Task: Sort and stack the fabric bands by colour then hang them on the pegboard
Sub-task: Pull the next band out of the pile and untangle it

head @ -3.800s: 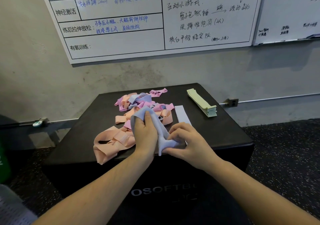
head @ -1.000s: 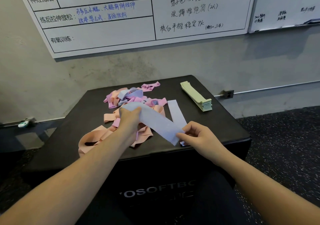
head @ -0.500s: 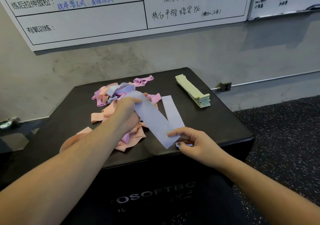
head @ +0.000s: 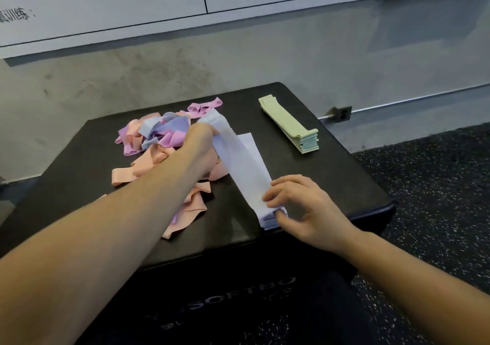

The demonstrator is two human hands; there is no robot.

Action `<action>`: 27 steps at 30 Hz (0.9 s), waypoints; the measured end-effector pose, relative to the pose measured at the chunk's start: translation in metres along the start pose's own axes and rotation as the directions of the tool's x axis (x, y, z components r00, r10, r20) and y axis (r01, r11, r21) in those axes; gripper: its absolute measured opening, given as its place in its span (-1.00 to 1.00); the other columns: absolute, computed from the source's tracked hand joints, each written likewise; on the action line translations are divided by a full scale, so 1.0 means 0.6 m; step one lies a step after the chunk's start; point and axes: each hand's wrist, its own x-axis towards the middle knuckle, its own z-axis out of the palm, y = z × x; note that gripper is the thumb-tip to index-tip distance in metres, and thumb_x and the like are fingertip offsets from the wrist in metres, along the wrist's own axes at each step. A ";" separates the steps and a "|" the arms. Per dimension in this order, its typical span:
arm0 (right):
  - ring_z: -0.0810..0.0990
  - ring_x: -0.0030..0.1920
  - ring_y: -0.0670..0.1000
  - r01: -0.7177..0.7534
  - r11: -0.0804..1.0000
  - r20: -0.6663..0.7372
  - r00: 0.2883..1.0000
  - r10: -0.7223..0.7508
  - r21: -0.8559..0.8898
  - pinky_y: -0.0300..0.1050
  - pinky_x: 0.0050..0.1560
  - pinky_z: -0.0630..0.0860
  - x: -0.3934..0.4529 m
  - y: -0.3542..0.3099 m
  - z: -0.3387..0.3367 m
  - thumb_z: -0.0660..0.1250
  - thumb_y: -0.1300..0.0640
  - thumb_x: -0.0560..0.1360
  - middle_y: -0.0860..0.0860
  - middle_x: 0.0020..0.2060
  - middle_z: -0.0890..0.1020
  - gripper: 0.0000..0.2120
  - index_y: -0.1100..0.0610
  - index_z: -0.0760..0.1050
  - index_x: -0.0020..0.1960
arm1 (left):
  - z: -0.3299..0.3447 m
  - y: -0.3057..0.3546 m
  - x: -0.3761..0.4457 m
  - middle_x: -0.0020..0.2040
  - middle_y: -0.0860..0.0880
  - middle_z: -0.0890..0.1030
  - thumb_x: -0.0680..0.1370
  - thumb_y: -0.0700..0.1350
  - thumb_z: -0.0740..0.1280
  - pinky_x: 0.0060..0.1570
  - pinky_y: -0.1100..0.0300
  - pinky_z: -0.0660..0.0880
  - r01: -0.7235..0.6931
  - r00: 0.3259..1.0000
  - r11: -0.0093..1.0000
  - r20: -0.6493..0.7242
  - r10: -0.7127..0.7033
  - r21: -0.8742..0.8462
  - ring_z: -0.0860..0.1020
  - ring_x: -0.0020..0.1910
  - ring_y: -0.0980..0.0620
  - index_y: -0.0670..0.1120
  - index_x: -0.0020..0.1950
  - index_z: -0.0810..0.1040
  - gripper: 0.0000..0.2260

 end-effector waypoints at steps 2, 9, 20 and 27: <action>0.53 0.19 -0.17 -0.004 0.999 -0.048 0.999 0.001 -0.047 -0.06 0.22 0.49 0.005 0.018 0.000 0.40 0.05 0.49 -0.15 0.01 0.65 -0.88 -0.02 0.66 0.01 | 0.014 -0.001 0.026 0.09 -0.17 0.57 0.62 -0.34 0.18 -0.37 0.26 0.49 -0.010 1.000 0.998 0.018 0.011 -0.058 0.60 -0.03 -0.05 -0.23 0.26 0.44 -0.78; 0.63 0.10 -0.06 0.031 0.999 0.064 0.998 -0.029 -0.031 0.06 0.10 0.59 0.030 0.079 -0.009 0.46 0.19 0.51 -0.10 0.04 0.68 -0.82 0.05 0.68 0.11 | 0.075 -0.009 0.097 0.12 -0.10 0.52 0.65 -0.24 0.22 0.28 0.06 0.46 0.026 0.999 0.995 0.022 -0.024 -0.091 0.52 0.05 -0.01 -0.13 0.04 0.45 -0.95; 0.54 0.04 -0.09 0.045 0.996 0.295 0.953 -0.065 0.076 -0.10 0.07 0.52 0.017 0.133 0.020 0.47 0.08 0.53 -0.10 -0.02 0.61 -0.88 0.03 0.68 0.06 | 0.102 -0.069 0.199 0.24 0.00 0.43 0.65 -0.27 0.25 -0.04 0.21 0.54 -0.208 0.977 0.907 0.035 0.210 0.367 0.48 0.17 0.01 0.08 0.37 0.36 -0.63; 0.53 0.03 -0.07 0.084 0.996 0.291 0.952 -0.091 0.037 -0.24 0.08 0.45 0.011 0.138 0.028 0.43 0.00 0.54 -0.08 -0.01 0.61 -0.85 0.00 0.68 0.07 | 0.108 -0.085 0.247 0.17 0.03 0.48 0.65 -0.26 0.28 -0.23 0.37 0.41 -0.294 0.946 0.733 0.077 0.316 0.613 0.50 0.12 0.06 0.04 0.35 0.45 -0.68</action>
